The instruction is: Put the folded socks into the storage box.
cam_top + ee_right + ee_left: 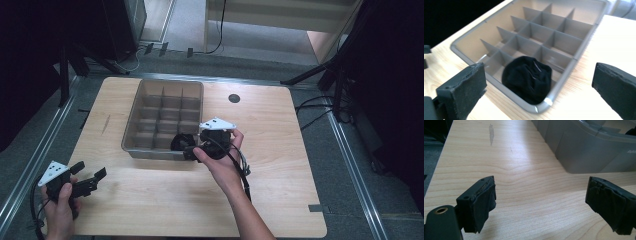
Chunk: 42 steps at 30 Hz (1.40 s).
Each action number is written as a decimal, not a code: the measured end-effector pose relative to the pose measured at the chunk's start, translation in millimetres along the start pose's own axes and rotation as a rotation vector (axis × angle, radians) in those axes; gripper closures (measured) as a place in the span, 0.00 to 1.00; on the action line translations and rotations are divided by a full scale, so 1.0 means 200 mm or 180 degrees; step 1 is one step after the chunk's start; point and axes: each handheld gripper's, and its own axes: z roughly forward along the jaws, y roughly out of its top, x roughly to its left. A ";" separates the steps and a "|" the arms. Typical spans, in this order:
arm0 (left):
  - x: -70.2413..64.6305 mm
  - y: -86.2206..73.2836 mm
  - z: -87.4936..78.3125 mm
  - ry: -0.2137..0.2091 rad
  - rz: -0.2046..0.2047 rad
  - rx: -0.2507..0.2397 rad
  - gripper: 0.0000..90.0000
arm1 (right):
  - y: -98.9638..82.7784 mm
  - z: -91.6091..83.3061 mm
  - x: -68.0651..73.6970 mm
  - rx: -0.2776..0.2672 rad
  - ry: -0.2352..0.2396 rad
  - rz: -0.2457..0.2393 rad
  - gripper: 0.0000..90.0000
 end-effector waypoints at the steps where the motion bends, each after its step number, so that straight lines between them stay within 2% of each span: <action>1: 0.00 0.00 0.00 -0.0001 -0.0001 -0.0003 0.11 | -0.01 -0.01 -0.01 -0.0024 -0.0025 0.0015 0.00; 7: 0.00 0.00 0.00 -0.0021 -0.0005 0.0000 0.11 | -0.07 -0.06 -0.06 -0.0140 -0.0247 0.0101 0.00; 21: 0.00 0.00 0.00 -0.0011 0.0000 0.0009 0.11 | -0.21 -0.19 -0.21 -0.0200 -0.0392 0.0215 0.00; 32: -0.01 0.00 0.00 0.0004 0.0017 0.0012 0.11 | -0.36 -0.32 -0.34 -0.0289 -0.0492 0.0402 0.00; 38: 0.00 0.00 0.00 -0.0023 -0.0006 0.0017 0.11 | -0.46 -0.38 -0.39 -0.0377 -0.0557 0.0427 0.00; 42: -0.01 0.00 0.00 0.0032 0.0004 -0.0028 0.11 | -0.52 -0.42 -0.42 -0.0404 -0.0623 0.0422 0.00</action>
